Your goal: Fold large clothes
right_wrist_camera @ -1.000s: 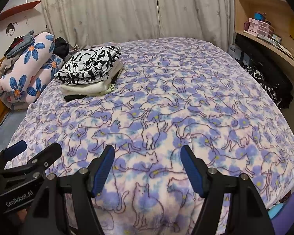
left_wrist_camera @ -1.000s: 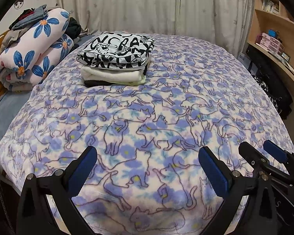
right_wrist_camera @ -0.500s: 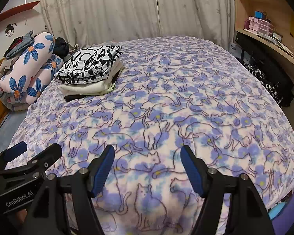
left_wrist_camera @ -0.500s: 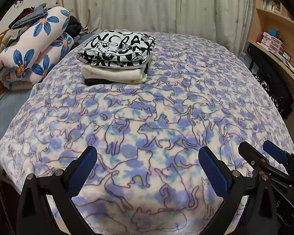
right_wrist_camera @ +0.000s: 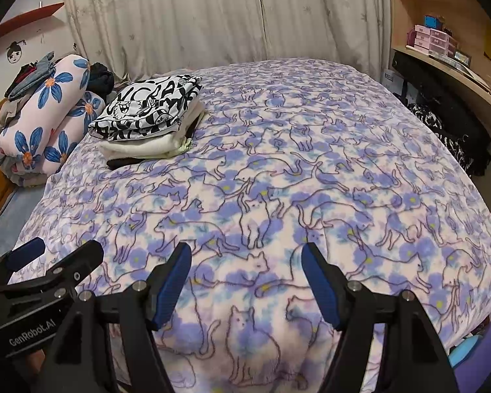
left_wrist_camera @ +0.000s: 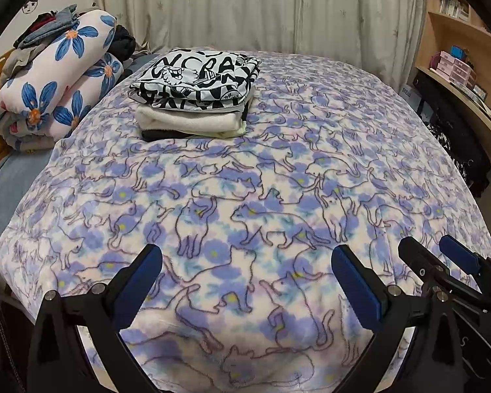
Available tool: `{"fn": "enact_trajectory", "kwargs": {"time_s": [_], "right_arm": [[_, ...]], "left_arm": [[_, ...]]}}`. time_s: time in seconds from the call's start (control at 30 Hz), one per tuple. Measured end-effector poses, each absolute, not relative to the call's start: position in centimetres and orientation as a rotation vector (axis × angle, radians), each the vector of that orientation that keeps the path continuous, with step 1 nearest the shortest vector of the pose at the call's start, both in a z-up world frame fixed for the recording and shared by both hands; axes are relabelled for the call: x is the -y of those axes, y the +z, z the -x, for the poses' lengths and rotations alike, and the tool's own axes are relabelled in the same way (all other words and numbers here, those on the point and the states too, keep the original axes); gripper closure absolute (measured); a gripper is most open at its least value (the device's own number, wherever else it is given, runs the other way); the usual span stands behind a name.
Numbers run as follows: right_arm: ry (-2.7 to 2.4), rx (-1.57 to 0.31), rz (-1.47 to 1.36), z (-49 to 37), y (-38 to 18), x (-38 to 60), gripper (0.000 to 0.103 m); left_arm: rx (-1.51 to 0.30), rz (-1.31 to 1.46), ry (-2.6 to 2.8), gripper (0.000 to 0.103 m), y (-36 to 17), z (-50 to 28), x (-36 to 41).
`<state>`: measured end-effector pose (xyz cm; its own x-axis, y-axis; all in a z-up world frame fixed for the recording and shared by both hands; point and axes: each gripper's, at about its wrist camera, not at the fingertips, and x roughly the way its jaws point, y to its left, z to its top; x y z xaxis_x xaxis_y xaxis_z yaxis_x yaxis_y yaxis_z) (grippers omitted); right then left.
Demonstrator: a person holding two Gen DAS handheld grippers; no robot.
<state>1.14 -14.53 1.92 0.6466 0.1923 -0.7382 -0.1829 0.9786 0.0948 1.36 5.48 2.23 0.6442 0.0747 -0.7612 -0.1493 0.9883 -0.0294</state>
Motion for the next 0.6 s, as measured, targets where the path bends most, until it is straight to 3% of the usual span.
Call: {"fn": "enact_trajectory", "kwargs": {"time_s": [0.6], "right_arm": [[0.218, -0.846, -0.011, -1.39, 1.59, 14.48, 0.033]], "left_arm": [[-0.871, 0.092, 0.130, 0.001, 1.50, -1.30, -5.75]]}}
